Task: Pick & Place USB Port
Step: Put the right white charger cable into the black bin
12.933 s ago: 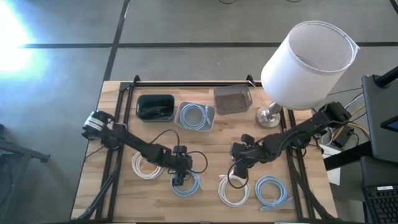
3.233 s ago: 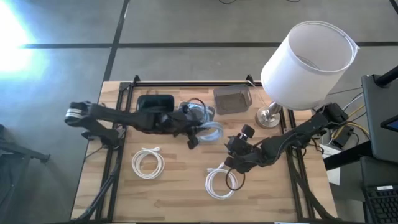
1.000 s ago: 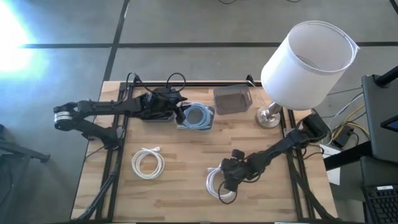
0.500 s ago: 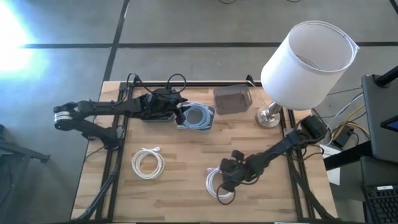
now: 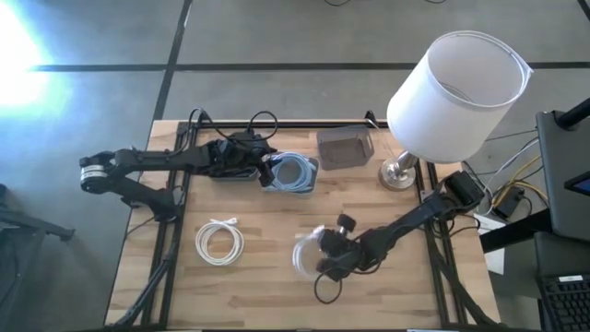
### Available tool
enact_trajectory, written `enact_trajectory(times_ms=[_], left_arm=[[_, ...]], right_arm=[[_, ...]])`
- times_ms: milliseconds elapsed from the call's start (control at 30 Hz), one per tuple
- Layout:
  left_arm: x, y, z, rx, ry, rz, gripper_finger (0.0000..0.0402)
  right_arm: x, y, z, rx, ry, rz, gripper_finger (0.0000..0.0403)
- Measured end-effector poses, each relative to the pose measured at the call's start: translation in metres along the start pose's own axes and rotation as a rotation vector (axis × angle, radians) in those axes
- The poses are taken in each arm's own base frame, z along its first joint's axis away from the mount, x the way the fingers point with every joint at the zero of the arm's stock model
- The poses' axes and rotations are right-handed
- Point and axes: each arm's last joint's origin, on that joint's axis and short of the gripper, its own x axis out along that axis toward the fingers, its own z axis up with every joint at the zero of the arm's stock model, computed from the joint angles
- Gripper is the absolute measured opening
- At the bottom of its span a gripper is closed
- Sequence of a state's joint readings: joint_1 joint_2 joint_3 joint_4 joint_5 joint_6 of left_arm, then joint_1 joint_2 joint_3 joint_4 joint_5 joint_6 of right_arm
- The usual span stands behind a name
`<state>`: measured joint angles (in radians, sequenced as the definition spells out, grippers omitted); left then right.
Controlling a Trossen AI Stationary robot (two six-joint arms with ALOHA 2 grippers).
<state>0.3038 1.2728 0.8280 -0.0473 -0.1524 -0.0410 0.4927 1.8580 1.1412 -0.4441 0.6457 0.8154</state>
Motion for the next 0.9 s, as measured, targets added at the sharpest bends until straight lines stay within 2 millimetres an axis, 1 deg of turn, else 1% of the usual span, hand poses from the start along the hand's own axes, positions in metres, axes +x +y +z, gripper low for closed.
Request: enact_trajectory(times_ms=[100, 200, 333, 433, 567, 733, 900], left_arm=[[0.0, 0.0, 0.0, -0.015, 0.001, -0.003, 0.0181], [0.0, -0.001, 0.0, -0.019, 0.002, -0.014, 0.0181], [0.0, -0.002, 0.0, -0.017, 0.002, -0.028, 0.0181], [0.0, -0.003, 0.0, -0.016, 0.002, -0.032, 0.0181], [0.0, -0.004, 0.0, -0.015, 0.001, -0.04, 0.0181], [-0.001, -0.004, 0.0, -0.018, 0.0, -0.041, 0.0181], [-0.001, -0.005, 0.0, -0.017, 0.0, -0.042, 0.0181]], right_arm=[[-0.01, -0.006, 0.012, -0.046, -0.088, -0.182, 0.0029], [-0.022, -0.014, 0.022, -0.044, -0.161, -0.338, 0.0029], [-0.032, -0.025, 0.027, -0.018, -0.222, -0.465, 0.0029], [-0.035, -0.032, 0.028, -0.003, -0.282, -0.533, 0.0029], [-0.029, -0.045, 0.031, 0.035, -0.328, -0.599, 0.0029], [-0.014, -0.063, 0.044, 0.092, -0.319, -0.664, 0.0029], [-0.002, -0.082, 0.056, 0.201, -0.344, -0.721, 0.0029]])
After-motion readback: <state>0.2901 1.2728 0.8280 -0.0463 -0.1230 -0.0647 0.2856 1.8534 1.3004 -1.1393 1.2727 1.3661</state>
